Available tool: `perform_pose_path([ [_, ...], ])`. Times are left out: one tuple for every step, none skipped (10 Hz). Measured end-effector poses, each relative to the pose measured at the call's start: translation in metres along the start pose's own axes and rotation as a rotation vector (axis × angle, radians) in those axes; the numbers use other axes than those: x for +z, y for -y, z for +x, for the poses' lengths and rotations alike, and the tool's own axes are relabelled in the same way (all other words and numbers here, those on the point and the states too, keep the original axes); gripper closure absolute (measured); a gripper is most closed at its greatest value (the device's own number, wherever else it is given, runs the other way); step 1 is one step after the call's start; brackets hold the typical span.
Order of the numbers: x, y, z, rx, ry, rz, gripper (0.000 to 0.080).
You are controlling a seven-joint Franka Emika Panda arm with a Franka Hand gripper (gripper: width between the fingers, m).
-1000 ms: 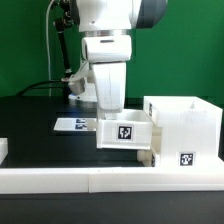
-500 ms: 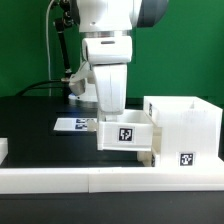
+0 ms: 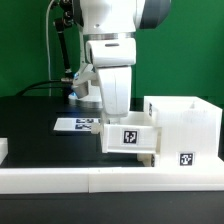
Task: Assemble drawer
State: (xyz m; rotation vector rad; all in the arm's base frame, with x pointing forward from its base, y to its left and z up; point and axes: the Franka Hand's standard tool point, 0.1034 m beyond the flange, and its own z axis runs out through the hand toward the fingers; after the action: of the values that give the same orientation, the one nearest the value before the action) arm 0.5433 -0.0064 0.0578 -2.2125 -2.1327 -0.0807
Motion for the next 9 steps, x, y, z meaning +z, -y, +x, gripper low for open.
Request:
perform_pose_path([
  [0.0006,0.0003,-0.0001,0.000,0.000,0.001,0.0758],
  [0.0007,0.0004,-0.0002,0.000,0.000,0.001,0.0758],
  [0.0003,0.0003,0.0000,0.000,0.000,0.001,0.0758],
  [0.0013,0.0011,0.0008,-0.001,0.000,0.003,0.0758],
  [0.0023,0.0013,0.0024,-0.003,-0.002,0.001,0.0758],
  [0.0028,0.0014,0.0039,-0.006,-0.002,0.001,0.0758],
  [0.0028,0.0014,0.0040,-0.006,-0.002,0.001,0.0758],
  [0.0029,0.0014,0.0043,-0.007,-0.001,0.002,0.0758],
  [0.0031,0.0016,0.0043,-0.007,-0.001,0.002,0.0758],
])
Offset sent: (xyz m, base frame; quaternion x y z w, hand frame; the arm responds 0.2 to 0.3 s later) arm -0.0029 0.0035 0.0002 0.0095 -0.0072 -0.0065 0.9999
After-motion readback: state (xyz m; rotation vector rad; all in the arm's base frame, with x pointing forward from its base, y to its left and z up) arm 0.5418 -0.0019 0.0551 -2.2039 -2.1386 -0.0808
